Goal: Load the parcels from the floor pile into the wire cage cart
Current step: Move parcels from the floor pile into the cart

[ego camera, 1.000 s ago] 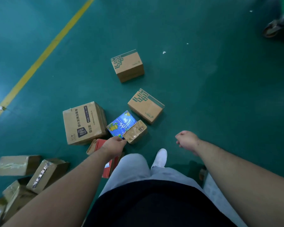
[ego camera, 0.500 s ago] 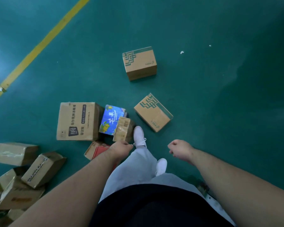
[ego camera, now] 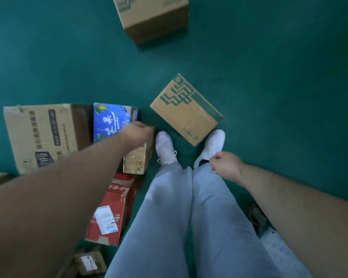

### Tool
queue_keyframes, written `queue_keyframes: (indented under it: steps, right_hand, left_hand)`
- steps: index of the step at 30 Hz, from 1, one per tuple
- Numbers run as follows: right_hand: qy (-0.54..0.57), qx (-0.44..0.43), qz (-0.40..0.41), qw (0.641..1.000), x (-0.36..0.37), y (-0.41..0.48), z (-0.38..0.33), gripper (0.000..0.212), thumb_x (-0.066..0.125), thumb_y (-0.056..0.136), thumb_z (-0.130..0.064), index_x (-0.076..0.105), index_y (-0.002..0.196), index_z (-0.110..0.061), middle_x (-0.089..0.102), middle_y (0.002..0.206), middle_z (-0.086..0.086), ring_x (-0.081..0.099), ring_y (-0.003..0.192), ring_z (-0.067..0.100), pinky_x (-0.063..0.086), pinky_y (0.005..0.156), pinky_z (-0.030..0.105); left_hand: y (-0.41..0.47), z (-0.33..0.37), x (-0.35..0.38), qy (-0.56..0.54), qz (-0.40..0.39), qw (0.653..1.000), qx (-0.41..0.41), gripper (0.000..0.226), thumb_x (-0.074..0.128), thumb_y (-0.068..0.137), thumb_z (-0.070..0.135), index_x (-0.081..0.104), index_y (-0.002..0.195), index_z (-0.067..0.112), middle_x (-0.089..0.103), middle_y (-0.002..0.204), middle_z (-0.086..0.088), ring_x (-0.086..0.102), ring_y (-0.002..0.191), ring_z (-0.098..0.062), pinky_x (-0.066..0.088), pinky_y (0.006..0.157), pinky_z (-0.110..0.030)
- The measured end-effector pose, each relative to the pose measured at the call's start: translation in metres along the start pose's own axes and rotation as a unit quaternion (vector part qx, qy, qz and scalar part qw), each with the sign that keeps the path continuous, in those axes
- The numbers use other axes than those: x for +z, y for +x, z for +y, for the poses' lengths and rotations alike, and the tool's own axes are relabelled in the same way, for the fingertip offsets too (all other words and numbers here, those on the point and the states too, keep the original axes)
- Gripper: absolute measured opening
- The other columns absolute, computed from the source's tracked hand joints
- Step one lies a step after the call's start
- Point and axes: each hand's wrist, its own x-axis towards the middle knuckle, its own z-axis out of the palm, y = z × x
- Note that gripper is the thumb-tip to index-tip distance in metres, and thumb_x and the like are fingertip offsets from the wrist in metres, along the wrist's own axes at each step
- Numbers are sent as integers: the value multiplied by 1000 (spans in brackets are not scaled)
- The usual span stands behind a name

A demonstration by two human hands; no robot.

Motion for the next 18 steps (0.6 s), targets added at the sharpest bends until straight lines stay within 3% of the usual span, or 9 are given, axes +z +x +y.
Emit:
queue_keyframes:
  steps: [2, 4, 5, 7, 10, 12, 15, 17, 18]
  right_hand:
    - [-14, 1, -22, 1000, 4, 43, -6, 20, 47, 100, -16, 65, 105, -9, 63, 102, 15, 54, 90, 25, 49, 87, 39]
    - [5, 23, -44, 999, 10, 89, -6, 32, 45, 101, -14, 65, 120, 3, 65, 116, 24, 59, 98, 36, 51, 94, 43]
    - [23, 36, -48, 998, 13, 106, -5, 36, 45, 101, -14, 63, 125, 6, 64, 124, 27, 61, 108, 42, 51, 96, 45]
    - [72, 75, -55, 993, 21, 146, 2, 41, 45, 102, -17, 58, 134, 5, 59, 136, 27, 57, 125, 43, 51, 99, 47]
    - [125, 111, -86, 982, 33, 194, 15, 45, 43, 105, -20, 49, 144, 2, 52, 146, 24, 50, 135, 41, 47, 104, 48]
    - [177, 118, -91, 973, 42, 216, 21, 48, 45, 104, -20, 43, 150, -4, 47, 151, 17, 49, 135, 37, 49, 99, 45]
    - [338, 142, -97, 925, 59, 238, 25, 50, 60, 97, -25, 48, 146, -21, 48, 140, -6, 50, 128, 21, 51, 94, 37]
    - [415, 135, -111, 893, 66, 240, 25, 52, 65, 93, -23, 50, 143, -24, 47, 132, -10, 49, 125, 16, 51, 102, 39]
    - [435, 131, -102, 885, 66, 238, 27, 54, 65, 91, -21, 50, 142, -24, 48, 133, -10, 48, 124, 15, 49, 104, 40]
  left_hand:
    - [38, 18, 10, -19, 6, 1000, -1, 17, 58, 95, 30, 64, 105, 17, 67, 99, -6, 65, 95, -31, 52, 84, -36]
    - [86, 30, 22, -17, 27, 1000, 1, 13, 58, 96, 24, 65, 104, 16, 64, 92, -3, 62, 89, -24, 47, 80, -30]
    - [104, 34, 25, -13, 36, 999, 5, 19, 60, 93, 28, 65, 107, 17, 65, 94, -3, 62, 88, -22, 47, 80, -29]
    - [151, 41, 43, -10, 59, 998, -4, 52, 62, 77, 42, 61, 125, 22, 68, 112, -4, 65, 102, -26, 53, 93, -34]
    - [206, 42, 63, -2, 71, 997, -29, 81, 59, 75, 35, 34, 152, 27, 55, 136, -6, 55, 122, -34, 47, 108, -48]
    - [227, 45, 75, -6, 73, 996, -46, 84, 57, 66, 31, 36, 148, 27, 54, 136, -9, 55, 123, -37, 46, 107, -52]
    - [250, 40, 84, 6, 107, 993, -59, 82, 57, 63, 32, 44, 143, 23, 52, 136, -10, 52, 125, -37, 45, 108, -53]
    - [234, 47, 86, -12, 98, 993, -69, 79, 58, 65, 31, 46, 142, 17, 53, 134, -9, 53, 121, -33, 48, 100, -44]
    - [226, 50, 87, -23, 86, 994, -60, 72, 59, 70, 28, 48, 139, 14, 54, 129, -8, 54, 113, -29, 48, 88, -36]
